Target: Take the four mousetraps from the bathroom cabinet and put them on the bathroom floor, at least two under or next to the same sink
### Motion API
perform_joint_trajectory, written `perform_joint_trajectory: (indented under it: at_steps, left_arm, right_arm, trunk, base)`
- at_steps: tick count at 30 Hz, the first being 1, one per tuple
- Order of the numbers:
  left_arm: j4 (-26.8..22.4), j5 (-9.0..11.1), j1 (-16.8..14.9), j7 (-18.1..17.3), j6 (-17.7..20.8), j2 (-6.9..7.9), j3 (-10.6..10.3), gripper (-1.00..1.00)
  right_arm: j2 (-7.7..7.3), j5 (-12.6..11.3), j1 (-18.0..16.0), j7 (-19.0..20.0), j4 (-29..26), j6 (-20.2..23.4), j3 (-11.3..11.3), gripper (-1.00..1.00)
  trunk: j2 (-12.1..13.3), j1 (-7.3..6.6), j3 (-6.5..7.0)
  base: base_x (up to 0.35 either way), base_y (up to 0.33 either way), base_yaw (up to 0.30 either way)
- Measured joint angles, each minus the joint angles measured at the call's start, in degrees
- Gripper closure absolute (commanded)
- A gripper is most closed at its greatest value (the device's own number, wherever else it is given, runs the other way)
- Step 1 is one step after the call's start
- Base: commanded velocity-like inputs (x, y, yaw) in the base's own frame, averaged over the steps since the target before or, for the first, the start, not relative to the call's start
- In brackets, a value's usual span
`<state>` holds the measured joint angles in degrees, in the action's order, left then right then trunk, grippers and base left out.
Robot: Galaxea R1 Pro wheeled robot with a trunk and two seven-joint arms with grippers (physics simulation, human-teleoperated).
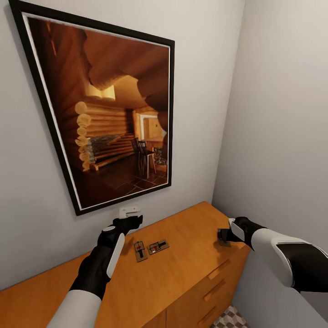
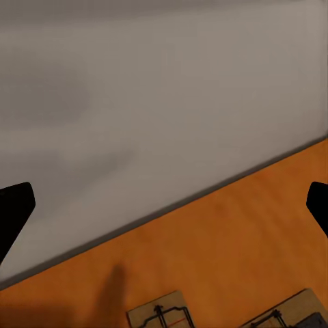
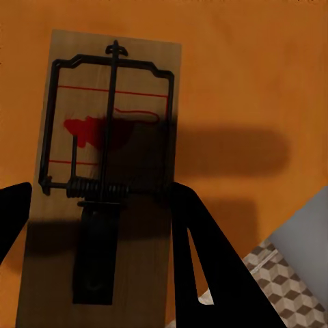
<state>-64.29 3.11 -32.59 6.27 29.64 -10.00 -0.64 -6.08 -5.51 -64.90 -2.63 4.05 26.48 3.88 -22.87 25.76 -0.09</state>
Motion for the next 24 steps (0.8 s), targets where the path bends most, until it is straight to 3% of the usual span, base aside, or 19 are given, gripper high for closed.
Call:
perform_joint_trajectory:
  at_steps: [19,24]
  left_arm:
    - [-0.1,0.1,0.0,-0.1,0.0,0.00,0.0,-1.00]
    - [0.3,-0.8,0.1,0.0,-0.4,0.00,0.0,-1.00]
  right_arm:
    - [0.00,-0.1,0.0,0.3,0.0,0.0,0.0,1.00]
    - [1.62,2.3,1.6,1.6,-0.2,-1.6,-1.3,1.00]
  trunk:
    - [0.0,0.00,0.00]
    - [0.0,0.00,0.00]
  base:
    - [0.000,0.000,0.000]
    - [0.000,0.000,0.000]
